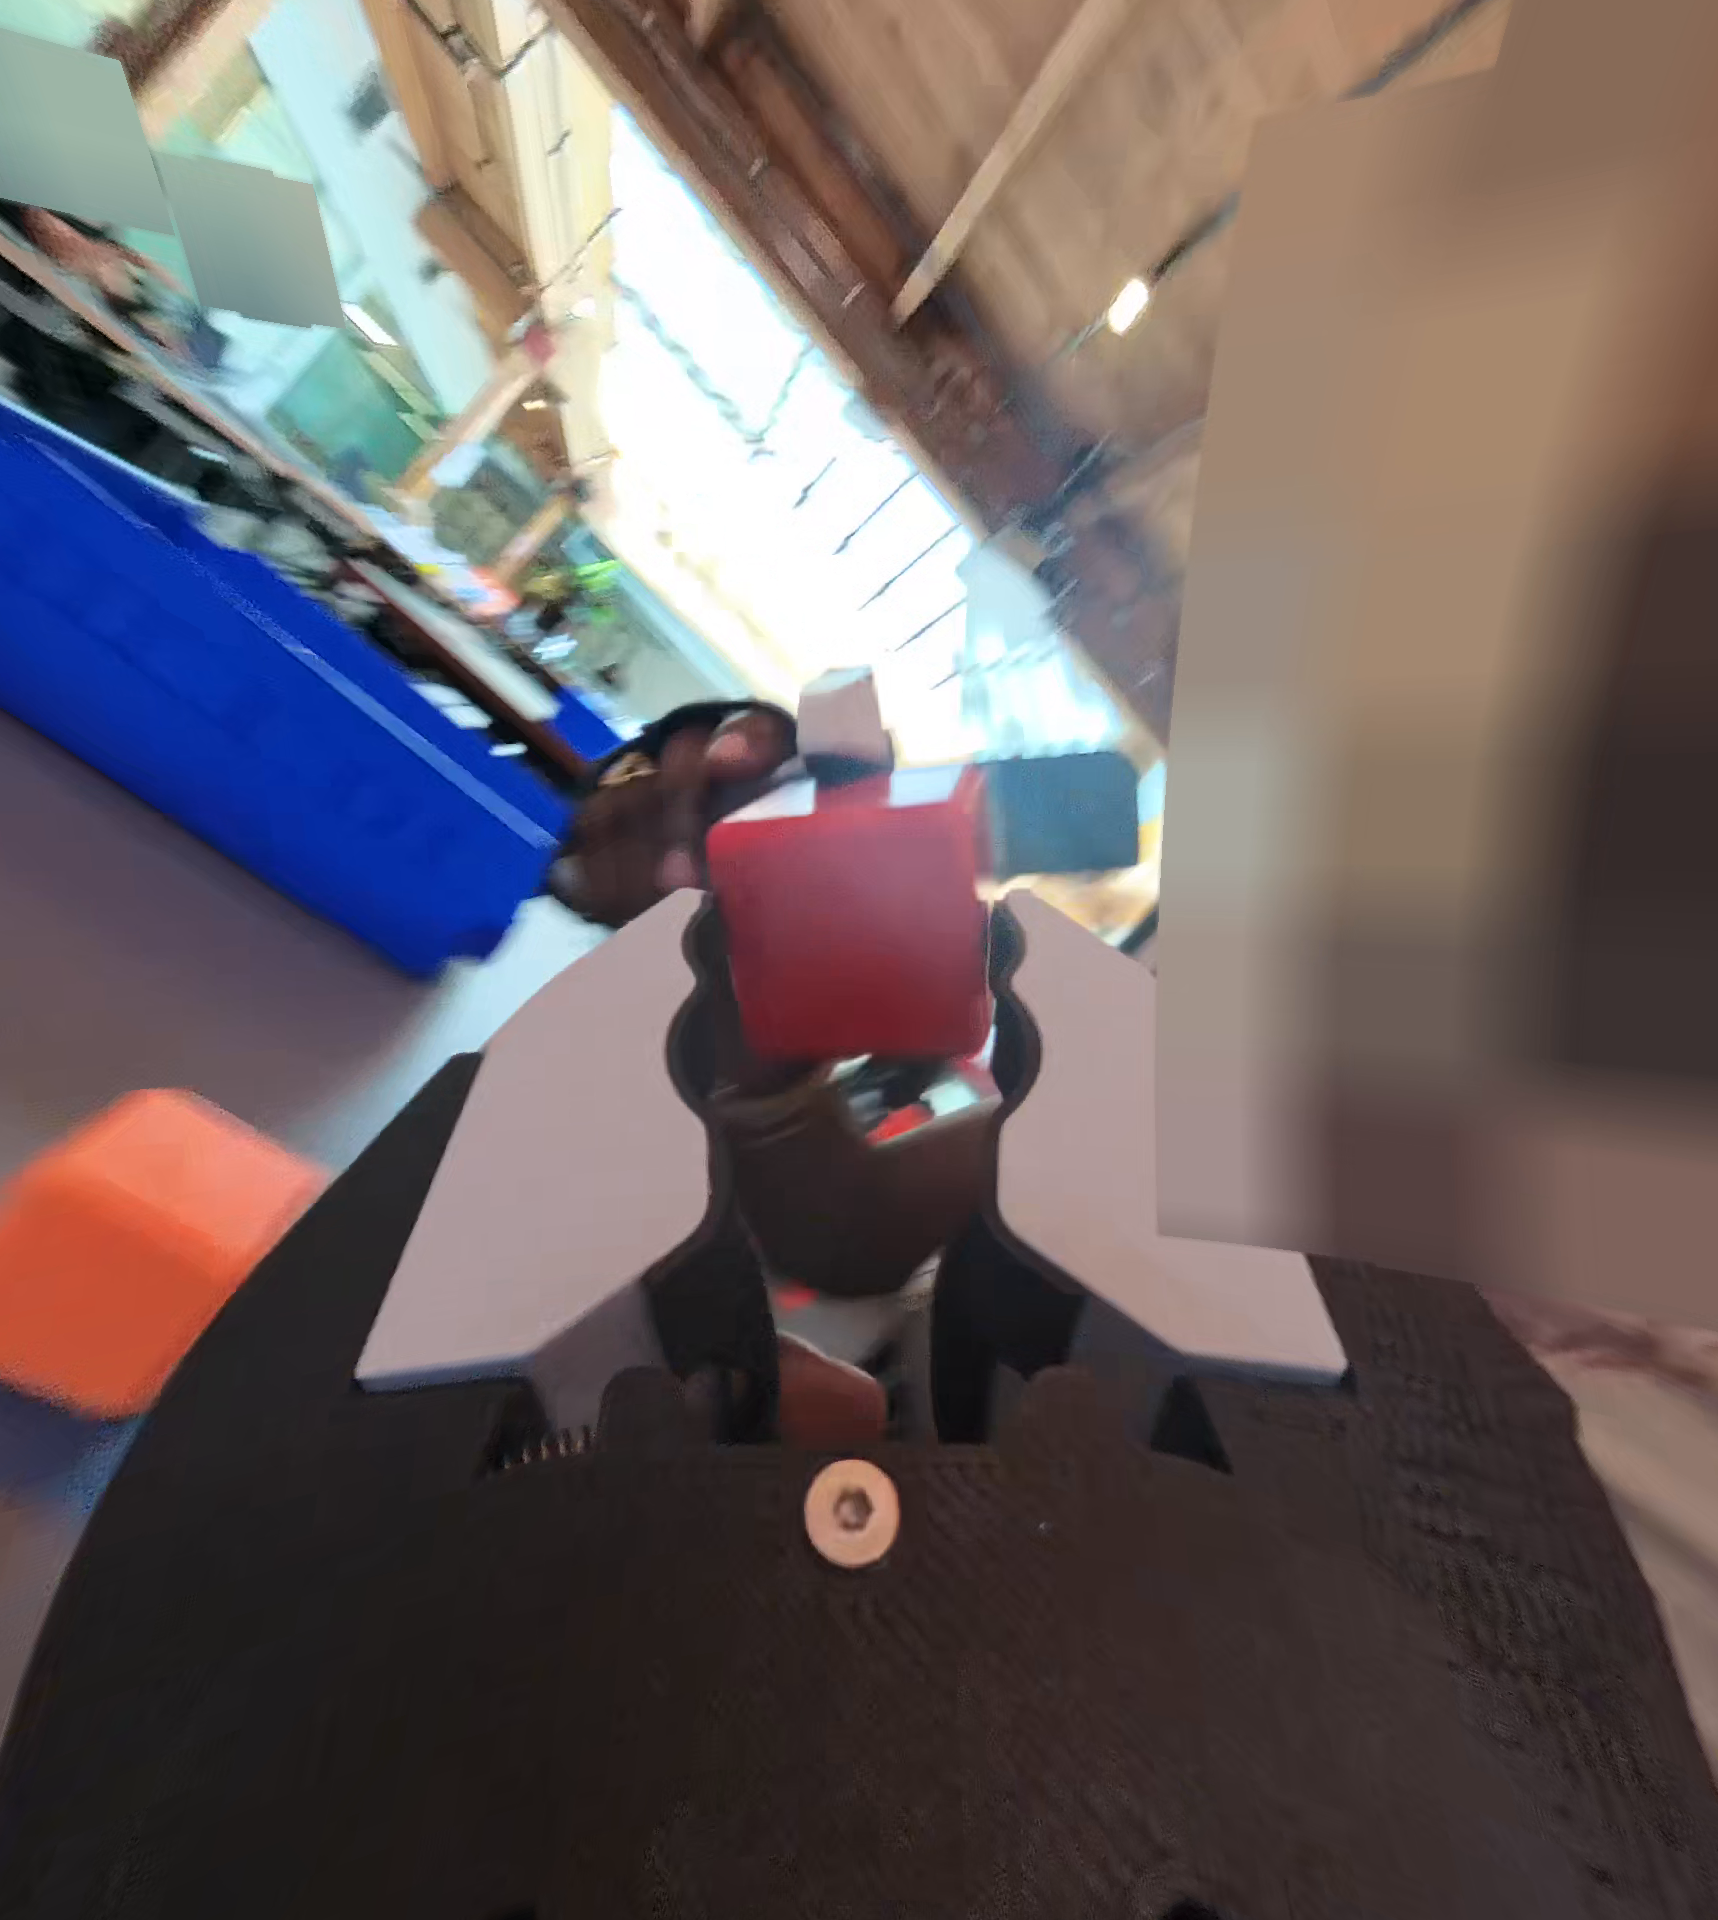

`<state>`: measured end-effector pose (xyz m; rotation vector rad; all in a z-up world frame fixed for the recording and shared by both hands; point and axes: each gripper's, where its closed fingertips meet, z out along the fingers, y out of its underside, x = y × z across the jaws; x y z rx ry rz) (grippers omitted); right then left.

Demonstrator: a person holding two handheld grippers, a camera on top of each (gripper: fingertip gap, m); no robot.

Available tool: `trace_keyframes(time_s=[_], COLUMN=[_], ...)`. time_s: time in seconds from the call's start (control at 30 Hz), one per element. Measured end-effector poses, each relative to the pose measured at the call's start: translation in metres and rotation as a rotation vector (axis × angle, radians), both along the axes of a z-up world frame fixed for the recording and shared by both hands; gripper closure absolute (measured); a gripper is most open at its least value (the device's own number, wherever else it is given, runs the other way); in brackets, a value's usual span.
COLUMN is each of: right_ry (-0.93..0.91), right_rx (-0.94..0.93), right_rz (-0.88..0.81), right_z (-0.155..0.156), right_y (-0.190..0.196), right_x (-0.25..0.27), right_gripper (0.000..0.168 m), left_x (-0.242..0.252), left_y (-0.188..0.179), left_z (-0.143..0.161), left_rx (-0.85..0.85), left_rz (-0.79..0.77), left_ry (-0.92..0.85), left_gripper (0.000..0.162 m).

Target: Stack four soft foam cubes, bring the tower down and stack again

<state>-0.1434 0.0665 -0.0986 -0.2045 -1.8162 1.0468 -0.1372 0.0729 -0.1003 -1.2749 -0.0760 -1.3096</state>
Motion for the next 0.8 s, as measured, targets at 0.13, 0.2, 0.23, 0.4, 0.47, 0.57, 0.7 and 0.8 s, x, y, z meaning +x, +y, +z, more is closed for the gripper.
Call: trace_keyframes(time_s=[0.13,0.2,0.23,0.4,0.47,0.57,0.7,0.8], right_ry=[-0.423,-0.641,-0.727,-0.903,-0.936,-0.967,-0.979,-0.987], right_rx=[0.052,0.106,0.122,0.181,0.216,0.252,0.255,0.253], right_rz=[-0.215,-0.34,-0.375,-0.387,-0.39,-0.391,-0.395,-0.383], right_z=[-0.04,-0.064,-0.072,-0.087,-0.091,-0.096,-0.101,-0.105], right_y=[0.052,0.079,0.087,0.087,0.083,0.078,0.076,0.075], right_x=[-0.007,-0.005,-0.002,0.002,0.003,0.003,-0.003,-0.005], right_gripper=[0.12,0.12,0.12,0.12,0.12,0.12,0.12,0.12], left_x=[-0.038,-0.032,-0.029,-0.025,-0.021,-0.019,-0.018,-0.018], left_y=[0.027,0.033,0.037,0.06,0.067,0.067,0.067,0.068], left_z=[-0.071,-0.088,-0.095,-0.143,-0.153,-0.16,-0.166,-0.166], left_rx=[-0.139,-0.16,-0.17,-0.225,-0.227,-0.246,-0.275,-0.274], left_rz=[0.383,0.335,0.288,0.11,0.09,0.063,0.037,0.042], left_ry=[0.765,0.968,1.035,1.248,1.245,1.292,1.31,1.313], left_gripper=[0.082,0.077,0.075,0.076,0.085,0.104,0.114,0.114])
